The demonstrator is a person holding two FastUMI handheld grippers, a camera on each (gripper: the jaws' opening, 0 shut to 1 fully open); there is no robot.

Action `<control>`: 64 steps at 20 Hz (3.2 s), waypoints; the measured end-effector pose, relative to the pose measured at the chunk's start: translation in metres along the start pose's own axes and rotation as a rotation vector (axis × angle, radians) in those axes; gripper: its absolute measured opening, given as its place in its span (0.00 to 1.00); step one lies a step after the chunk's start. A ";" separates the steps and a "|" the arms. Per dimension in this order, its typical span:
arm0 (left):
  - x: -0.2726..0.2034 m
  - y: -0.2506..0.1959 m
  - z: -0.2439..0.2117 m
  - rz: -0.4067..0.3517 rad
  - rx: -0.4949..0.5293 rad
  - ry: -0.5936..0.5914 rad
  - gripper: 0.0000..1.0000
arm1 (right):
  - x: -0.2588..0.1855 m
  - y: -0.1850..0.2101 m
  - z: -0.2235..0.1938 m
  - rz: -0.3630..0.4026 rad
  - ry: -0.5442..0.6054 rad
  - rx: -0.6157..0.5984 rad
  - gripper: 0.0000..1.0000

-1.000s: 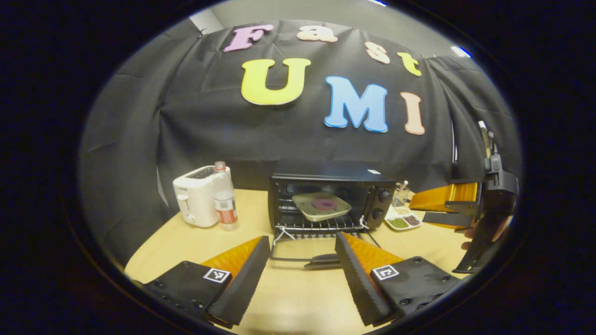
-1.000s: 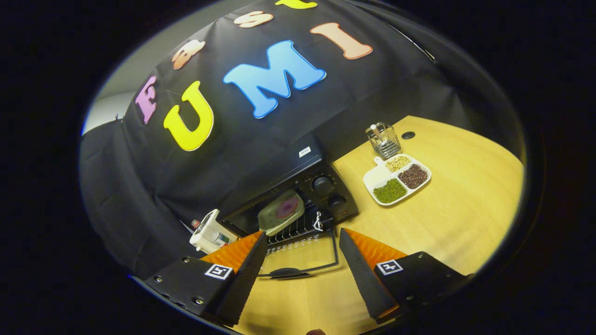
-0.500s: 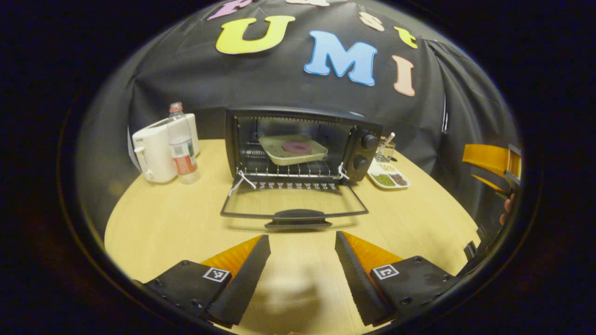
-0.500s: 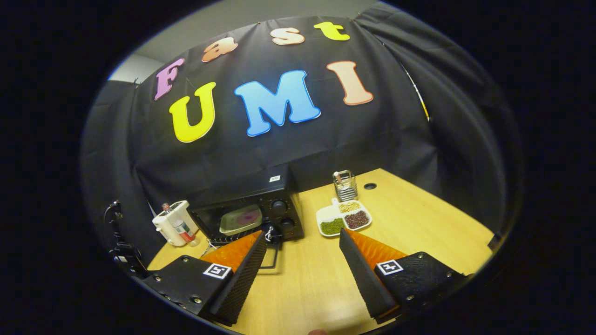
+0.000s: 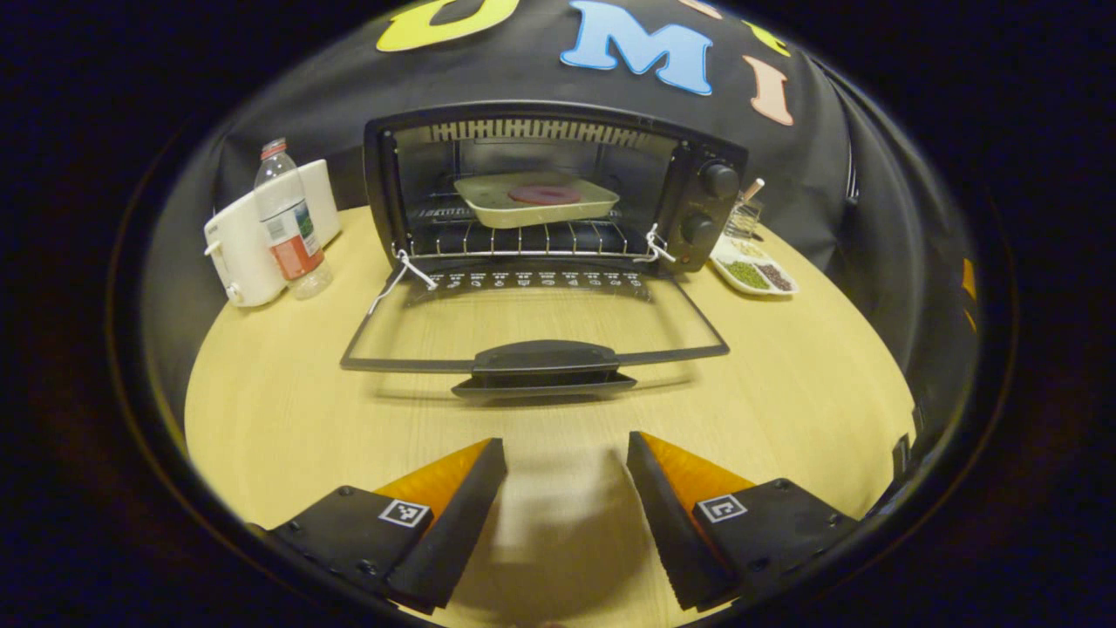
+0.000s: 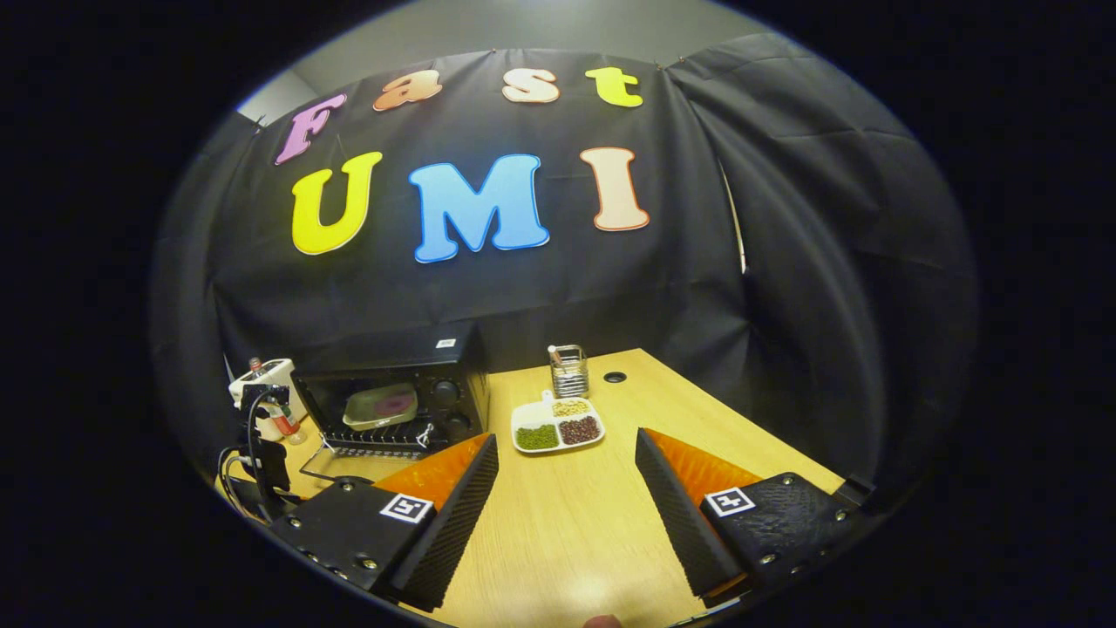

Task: Open the electric oven with the left hand, put the food in, and close the electric oven.

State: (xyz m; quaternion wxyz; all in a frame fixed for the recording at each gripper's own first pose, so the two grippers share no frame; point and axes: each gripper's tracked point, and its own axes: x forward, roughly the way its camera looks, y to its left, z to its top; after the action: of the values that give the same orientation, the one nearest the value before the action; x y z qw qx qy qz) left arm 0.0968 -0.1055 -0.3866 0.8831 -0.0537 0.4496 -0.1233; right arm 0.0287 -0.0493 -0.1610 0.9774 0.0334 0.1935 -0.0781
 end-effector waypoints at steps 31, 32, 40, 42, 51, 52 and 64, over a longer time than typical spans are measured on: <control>-0.044 0.005 0.096 0.135 0.058 -0.362 0.91 | -0.004 0.032 0.010 0.086 -0.043 -0.138 0.98; -0.044 0.005 0.101 0.137 0.072 -0.373 0.91 | -0.003 0.033 0.009 0.087 -0.039 -0.142 0.98; -0.040 0.004 0.150 0.110 0.107 -0.460 1.00 | 0.007 0.058 0.009 0.133 -0.036 -0.178 0.98; -0.046 0.003 0.164 0.097 0.114 -0.499 0.95 | 0.010 0.058 0.013 0.132 -0.048 -0.185 0.97; -0.191 -0.015 0.197 0.114 0.104 -0.763 1.00 | 0.003 0.056 0.067 0.205 -0.189 -0.163 0.97; -0.209 -0.017 0.195 0.129 0.095 -0.785 1.00 | -0.002 0.053 0.072 0.219 -0.203 -0.162 0.97; -0.382 -0.047 0.121 0.294 0.101 -0.960 1.00 | -0.071 0.002 0.107 0.285 -0.343 -0.158 0.98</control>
State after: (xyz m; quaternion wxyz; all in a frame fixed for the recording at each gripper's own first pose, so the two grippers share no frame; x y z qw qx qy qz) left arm -0.0290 -0.0509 -0.0071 0.9998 0.0025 -0.0110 0.0191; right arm 0.0043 -0.0478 -0.0351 0.9967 -0.0298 0.0233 0.0717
